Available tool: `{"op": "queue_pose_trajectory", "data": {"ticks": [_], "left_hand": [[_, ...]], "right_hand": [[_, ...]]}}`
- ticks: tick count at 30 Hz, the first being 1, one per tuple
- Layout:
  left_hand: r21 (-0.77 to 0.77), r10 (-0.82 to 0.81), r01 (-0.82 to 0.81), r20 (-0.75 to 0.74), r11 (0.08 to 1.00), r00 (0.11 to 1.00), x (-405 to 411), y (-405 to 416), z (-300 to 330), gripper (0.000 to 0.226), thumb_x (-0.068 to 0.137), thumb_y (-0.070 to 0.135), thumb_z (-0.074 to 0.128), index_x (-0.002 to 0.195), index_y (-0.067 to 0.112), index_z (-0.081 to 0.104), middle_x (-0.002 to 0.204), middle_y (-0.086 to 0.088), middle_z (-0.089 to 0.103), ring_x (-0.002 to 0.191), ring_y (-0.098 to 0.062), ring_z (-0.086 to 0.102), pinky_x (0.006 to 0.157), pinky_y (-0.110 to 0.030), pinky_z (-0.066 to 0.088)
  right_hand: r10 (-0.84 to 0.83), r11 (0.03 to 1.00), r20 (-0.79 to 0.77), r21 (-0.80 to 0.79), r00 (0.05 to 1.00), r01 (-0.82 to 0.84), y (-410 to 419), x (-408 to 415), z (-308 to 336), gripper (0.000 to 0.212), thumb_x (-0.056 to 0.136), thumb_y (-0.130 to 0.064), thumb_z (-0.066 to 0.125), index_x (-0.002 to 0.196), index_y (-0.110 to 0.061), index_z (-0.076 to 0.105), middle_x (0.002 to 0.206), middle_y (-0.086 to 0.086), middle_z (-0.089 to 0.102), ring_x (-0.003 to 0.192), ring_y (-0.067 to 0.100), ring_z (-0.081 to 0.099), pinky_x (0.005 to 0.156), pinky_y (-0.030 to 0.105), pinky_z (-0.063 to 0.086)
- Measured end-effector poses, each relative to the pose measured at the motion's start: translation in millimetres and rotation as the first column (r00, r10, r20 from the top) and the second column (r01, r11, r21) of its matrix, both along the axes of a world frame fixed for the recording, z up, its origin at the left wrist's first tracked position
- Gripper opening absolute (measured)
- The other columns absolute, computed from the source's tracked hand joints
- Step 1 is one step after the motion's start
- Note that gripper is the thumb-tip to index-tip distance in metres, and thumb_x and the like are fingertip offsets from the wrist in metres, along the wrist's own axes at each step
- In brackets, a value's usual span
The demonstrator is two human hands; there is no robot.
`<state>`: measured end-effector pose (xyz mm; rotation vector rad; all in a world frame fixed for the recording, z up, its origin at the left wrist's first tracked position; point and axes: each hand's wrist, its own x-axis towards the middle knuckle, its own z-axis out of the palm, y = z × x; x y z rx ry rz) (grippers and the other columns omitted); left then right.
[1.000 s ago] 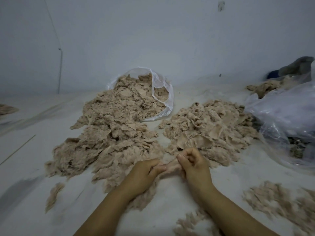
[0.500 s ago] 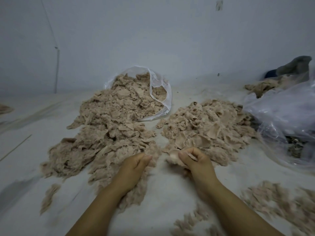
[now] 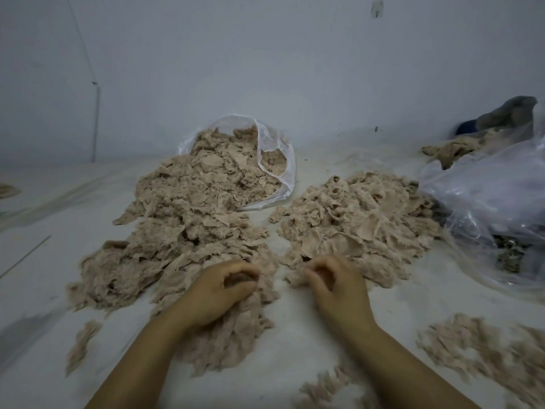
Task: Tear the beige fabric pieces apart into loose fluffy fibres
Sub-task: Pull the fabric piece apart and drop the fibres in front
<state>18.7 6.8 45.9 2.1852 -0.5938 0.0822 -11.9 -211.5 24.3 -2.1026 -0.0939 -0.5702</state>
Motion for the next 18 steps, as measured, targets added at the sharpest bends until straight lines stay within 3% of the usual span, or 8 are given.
{"op": "queue_pose_trajectory", "data": {"ticks": [1,3,6,8,11,15,18], "left_hand": [[0.097,-0.017,0.016,0.009,0.995,1.000,-0.1,2.7,-2.7,0.020,0.086,0.020,0.068,0.098,0.036,0.065,0.103,0.022,0.063,0.095,0.010,0.057,0.080,-0.002,0.039],[0.171,-0.002,-0.005,0.043,0.985,0.999,-0.9,1.4,-9.7,0.020,0.085,0.018,0.068,0.098,0.034,0.065,0.100,0.021,0.061,0.093,0.009,0.056,0.081,0.000,0.036],[0.014,0.031,-0.032,0.005,0.999,0.999,-2.3,-4.2,-14.1,0.029,0.083,0.007,0.068,0.083,0.035,0.066,0.085,0.019,0.069,0.084,0.008,0.061,0.077,-0.006,0.041],[-0.060,0.012,-0.013,-0.016,0.998,1.000,-2.6,-7.7,-10.4,0.033,0.085,0.004,0.066,0.082,0.036,0.068,0.082,0.021,0.070,0.081,0.007,0.062,0.073,-0.007,0.044],[-0.035,-0.026,0.028,0.036,0.999,0.999,-2.1,-12.5,-4.4,0.028,0.093,0.009,0.055,0.086,0.035,0.063,0.082,0.020,0.067,0.080,0.004,0.060,0.071,-0.009,0.042],[0.067,0.031,-0.038,0.101,0.997,0.994,0.9,-8.6,-10.3,0.026,0.099,0.014,0.043,0.081,0.031,0.052,0.080,0.006,0.058,0.078,-0.012,0.055,0.071,-0.024,0.039],[-0.036,0.069,-0.066,0.104,0.997,0.992,-1.2,-5.6,-8.7,0.018,0.097,0.022,0.049,0.084,0.028,0.060,0.083,0.008,0.061,0.080,-0.007,0.057,0.074,-0.023,0.042]], "right_hand": [[0.088,0.995,-0.009,-0.042,0.996,-0.088,6.1,-2.5,-2.1,0.009,0.087,-0.021,0.066,0.085,-0.029,0.063,0.091,-0.012,0.060,0.087,0.001,0.052,0.076,0.021,0.041],[0.215,0.961,-0.071,-0.161,0.974,-0.224,18.0,-4.3,-8.0,0.012,0.088,-0.028,0.065,0.100,-0.029,0.064,0.091,-0.016,0.055,0.082,-0.003,0.048,0.075,0.012,0.035],[0.254,0.934,-0.108,-0.230,0.961,-0.273,23.0,0.9,-13.8,0.037,0.088,-0.036,0.065,0.122,-0.028,0.055,0.100,-0.012,0.048,0.089,-0.002,0.040,0.076,0.002,0.028],[0.270,0.936,-0.087,-0.211,0.959,-0.283,22.9,1.1,-9.5,0.023,0.088,-0.030,0.065,0.107,-0.018,0.065,0.093,-0.006,0.054,0.086,0.005,0.045,0.072,0.010,0.032],[0.283,0.957,-0.055,-0.040,0.957,-0.286,21.3,-2.1,-7.0,0.018,0.088,-0.022,0.065,0.081,-0.007,0.061,0.074,0.006,0.057,0.066,0.009,0.045,0.063,0.022,0.035],[0.251,0.940,-0.120,0.266,0.961,-0.212,15.9,1.6,-6.2,0.020,0.094,-0.009,0.054,0.075,-0.009,0.047,0.056,-0.005,0.056,0.052,0.006,0.049,0.053,0.022,0.041],[0.267,0.912,-0.103,0.348,0.958,-0.216,9.3,4.2,-9.7,0.025,0.087,0.009,0.050,0.074,-0.013,0.049,0.062,-0.011,0.058,0.056,0.004,0.050,0.054,0.016,0.038]]}}
